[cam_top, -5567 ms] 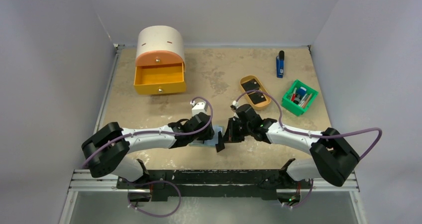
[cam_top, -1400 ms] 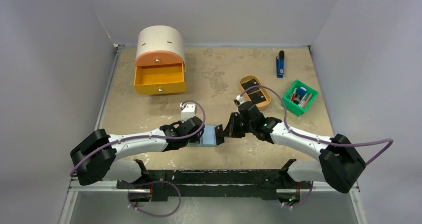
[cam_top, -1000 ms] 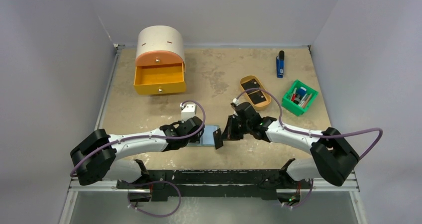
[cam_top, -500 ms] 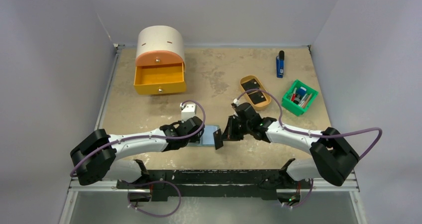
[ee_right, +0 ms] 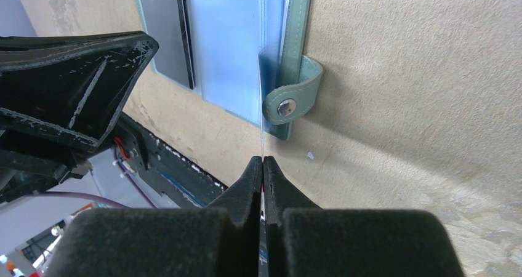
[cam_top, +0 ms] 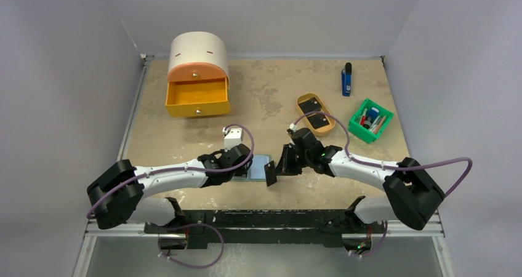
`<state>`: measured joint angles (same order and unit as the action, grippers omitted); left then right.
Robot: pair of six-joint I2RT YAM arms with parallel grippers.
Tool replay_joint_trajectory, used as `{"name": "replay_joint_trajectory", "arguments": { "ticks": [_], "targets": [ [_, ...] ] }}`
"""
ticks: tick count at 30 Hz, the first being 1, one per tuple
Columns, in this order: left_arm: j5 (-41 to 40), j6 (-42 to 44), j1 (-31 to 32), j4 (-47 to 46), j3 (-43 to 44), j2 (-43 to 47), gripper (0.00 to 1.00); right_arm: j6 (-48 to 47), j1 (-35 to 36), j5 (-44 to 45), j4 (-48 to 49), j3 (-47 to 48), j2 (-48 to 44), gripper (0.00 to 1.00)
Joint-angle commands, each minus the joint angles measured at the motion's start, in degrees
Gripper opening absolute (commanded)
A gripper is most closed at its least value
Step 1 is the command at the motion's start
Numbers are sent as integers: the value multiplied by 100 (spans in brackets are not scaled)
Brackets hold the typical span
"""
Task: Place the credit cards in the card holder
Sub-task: Turn over the card slot in the card holder.
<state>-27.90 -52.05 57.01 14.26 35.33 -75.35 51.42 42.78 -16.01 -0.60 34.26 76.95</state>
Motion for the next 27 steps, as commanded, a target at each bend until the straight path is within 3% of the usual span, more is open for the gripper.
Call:
{"name": "replay_joint_trajectory", "arguments": {
  "ticks": [1, 27],
  "targets": [
    [-74, -114, -9, -174, 18, 51, 0, 52, 6, 110, -115, -27, -89, 0],
    [-58, -130, -10, -196, -17, 69, 0, -13, 2, 178, 29, -31, -186, 0]
  ]
}}
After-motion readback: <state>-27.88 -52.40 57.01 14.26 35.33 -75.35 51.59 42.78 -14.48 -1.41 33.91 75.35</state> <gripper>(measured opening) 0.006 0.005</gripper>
